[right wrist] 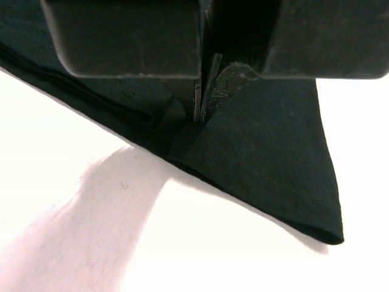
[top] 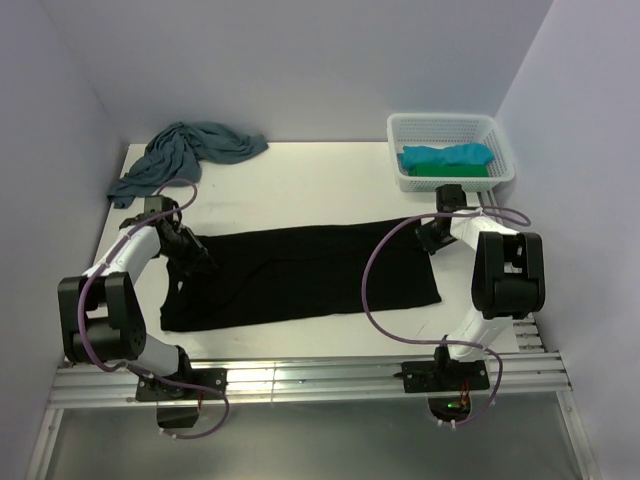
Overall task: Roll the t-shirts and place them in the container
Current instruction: Fold the tshirt
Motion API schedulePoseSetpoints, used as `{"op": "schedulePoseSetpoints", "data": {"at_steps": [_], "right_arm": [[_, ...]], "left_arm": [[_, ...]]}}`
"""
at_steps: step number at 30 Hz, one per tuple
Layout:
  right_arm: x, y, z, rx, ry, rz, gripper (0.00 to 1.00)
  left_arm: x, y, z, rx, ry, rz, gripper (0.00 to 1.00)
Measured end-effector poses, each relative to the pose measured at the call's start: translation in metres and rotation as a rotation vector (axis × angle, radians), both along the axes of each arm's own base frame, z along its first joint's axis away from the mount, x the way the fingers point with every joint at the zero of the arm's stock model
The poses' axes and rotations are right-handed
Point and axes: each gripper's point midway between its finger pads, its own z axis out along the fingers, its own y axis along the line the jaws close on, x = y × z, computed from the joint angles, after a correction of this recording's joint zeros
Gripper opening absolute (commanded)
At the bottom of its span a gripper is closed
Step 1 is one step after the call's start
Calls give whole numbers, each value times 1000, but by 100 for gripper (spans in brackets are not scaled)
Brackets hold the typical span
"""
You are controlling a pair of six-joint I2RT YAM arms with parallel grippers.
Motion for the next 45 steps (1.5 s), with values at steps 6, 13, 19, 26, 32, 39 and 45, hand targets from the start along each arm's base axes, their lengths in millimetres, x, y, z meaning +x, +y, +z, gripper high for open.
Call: {"op": "schedulePoseSetpoints", "data": {"at_steps": [6, 13, 19, 26, 32, 39, 45], "right_arm": [[1, -5, 3, -13, 2, 14, 33], [4, 0, 13, -27, -17, 140, 49], [36, 57, 66, -59, -147, 355, 51], [39, 223, 116, 86, -286, 722, 55], [12, 347, 97, 235, -259, 971, 59], [-22, 437, 52, 289, -280, 1283, 61], [-25, 457, 25, 271, -298, 1412, 61]], "left_arm": [[4, 2, -2, 8, 8, -5, 32], [21, 8, 2, 23, -9, -7, 33], [53, 30, 13, 31, -57, 47, 32], [82, 51, -8, 31, -51, 89, 32], [89, 67, -34, 44, 8, 105, 33], [97, 81, -41, 86, 23, 85, 33], [97, 83, -43, 84, 40, 84, 33]]}}
